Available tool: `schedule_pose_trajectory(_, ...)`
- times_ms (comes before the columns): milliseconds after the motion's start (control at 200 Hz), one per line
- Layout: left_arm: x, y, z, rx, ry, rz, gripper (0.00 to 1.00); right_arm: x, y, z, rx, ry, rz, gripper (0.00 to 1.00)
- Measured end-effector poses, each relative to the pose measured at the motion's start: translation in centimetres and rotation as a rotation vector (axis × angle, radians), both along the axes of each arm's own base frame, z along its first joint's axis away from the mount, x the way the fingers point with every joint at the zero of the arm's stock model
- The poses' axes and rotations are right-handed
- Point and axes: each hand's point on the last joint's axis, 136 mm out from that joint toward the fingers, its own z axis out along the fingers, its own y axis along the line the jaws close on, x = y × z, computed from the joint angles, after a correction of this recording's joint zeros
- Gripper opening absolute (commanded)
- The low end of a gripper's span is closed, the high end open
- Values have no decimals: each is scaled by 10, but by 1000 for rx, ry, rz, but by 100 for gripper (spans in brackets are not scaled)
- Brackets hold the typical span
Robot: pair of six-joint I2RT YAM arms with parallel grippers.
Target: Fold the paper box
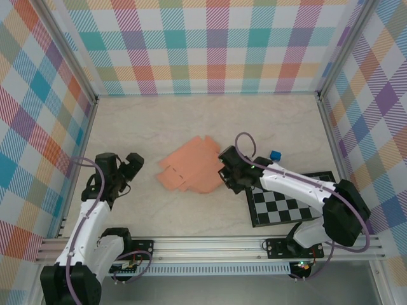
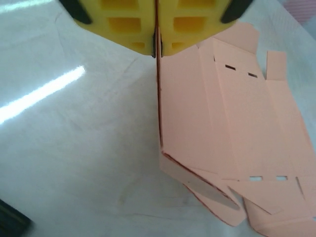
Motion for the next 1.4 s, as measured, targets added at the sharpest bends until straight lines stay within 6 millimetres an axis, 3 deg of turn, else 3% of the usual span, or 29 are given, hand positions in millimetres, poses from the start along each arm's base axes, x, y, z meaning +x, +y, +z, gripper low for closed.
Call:
schedule_pose_trajectory(55, -5, -4, -13, -28, 38, -5, 97, -8, 0, -7, -21, 19, -50, 89)
schedule_pose_trajectory(100, -6, -7, -17, -44, 53, -10, 97, -15, 3, -13, -39, 38, -66, 100)
schedule_pose_trajectory(145, -5, -8, -17, -51, 53, -17, 98, -22, 8, -18, -53, 54, -59, 99)
schedule_pose_trajectory(230, -2, -11, -17, -62, 65, -29, 98, -37, 24, -21, -63, 78, -2, 89)
schedule_pose_trajectory(370, 3, -16, -23, -78, 91, -57, 96, -58, 47, -5, -52, 107, 185, 88)
schedule_pose_trajectory(510, 3, -23, -32, -101, 126, -96, 85, -54, 47, 22, -80, 101, 341, 92)
schedule_pose_trajectory(635, 8, -35, -37, -122, 135, -160, 78, -45, 32, 36, -131, 91, 439, 91)
schedule_pose_trajectory(750, 10, -50, -41, -117, 145, -226, 74, -19, 13, 48, -180, 41, 535, 96)
schedule_pose_trajectory(865, 11, -64, -44, -108, 153, -288, 69, 30, -8, 57, -200, -61, 618, 97)
schedule_pose_trajectory(970, 15, -72, -48, -91, 171, -327, 69, 73, -21, 53, -224, -130, 713, 93)
schedule_pose_trajectory(1165, 31, -82, -55, -49, 203, -371, 68, 138, -15, 28, -240, -179, 906, 84)
schedule_pose_trajectory(1400, 46, -82, -68, 27, 275, -393, 69, 185, -12, -20, -286, -192, 1077, 83)
